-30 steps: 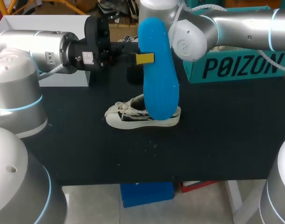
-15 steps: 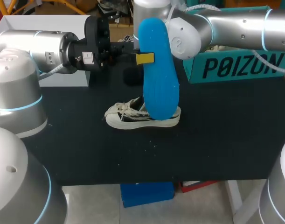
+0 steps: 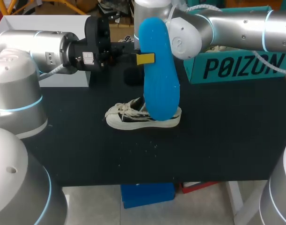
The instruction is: Take the shoe out of the shoebox, open the shoe tongue, remove and reinsert the insole, then place the shoe into the shoebox
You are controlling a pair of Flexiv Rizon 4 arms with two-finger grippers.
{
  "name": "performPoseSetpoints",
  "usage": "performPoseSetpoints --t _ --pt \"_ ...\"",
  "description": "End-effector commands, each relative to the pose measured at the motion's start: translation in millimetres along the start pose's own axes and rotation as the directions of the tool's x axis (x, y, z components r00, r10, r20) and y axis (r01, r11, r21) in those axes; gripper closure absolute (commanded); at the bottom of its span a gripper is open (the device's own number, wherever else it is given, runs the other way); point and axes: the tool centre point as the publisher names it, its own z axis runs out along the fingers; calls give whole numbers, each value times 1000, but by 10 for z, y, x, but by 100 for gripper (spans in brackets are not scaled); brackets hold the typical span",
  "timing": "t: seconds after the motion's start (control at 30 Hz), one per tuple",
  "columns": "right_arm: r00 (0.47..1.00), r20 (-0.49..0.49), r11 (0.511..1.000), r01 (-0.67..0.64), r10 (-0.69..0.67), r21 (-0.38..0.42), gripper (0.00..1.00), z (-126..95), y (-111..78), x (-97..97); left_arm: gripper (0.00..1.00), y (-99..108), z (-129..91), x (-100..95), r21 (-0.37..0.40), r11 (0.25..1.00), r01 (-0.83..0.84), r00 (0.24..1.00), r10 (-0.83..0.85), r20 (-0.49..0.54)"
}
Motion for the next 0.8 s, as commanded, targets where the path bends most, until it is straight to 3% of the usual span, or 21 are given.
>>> performPoseSetpoints --t 0.03,0.1,0.23,0.4,0.6,0.8 --pt "1000 -2 1000 -1 1 3 100 6 15 -3 100 10 12 -3 2 1000 -2 1000 2 3" --pt "1000 -2 1000 -1 1 3 100 6 15 -3 100 10 12 -3 2 1000 -2 1000 2 3" --pt "986 40 983 -163 160 81 100 -412 -144 -44 100 10 12 -3 2 1000 -2 1000 2 3" --pt "917 75 916 -397 393 57 100 -887 -385 -93 100 10 12 -3 2 1000 -2 1000 2 3" --pt "717 100 719 -695 690 24 100 -1058 -539 -76 100 10 12 -3 2 1000 -2 1000 2 3" --pt "417 98 422 -906 904 -38 100 -1050 -528 -35 100 10 12 -3 2 1000 -2 1000 2 3"
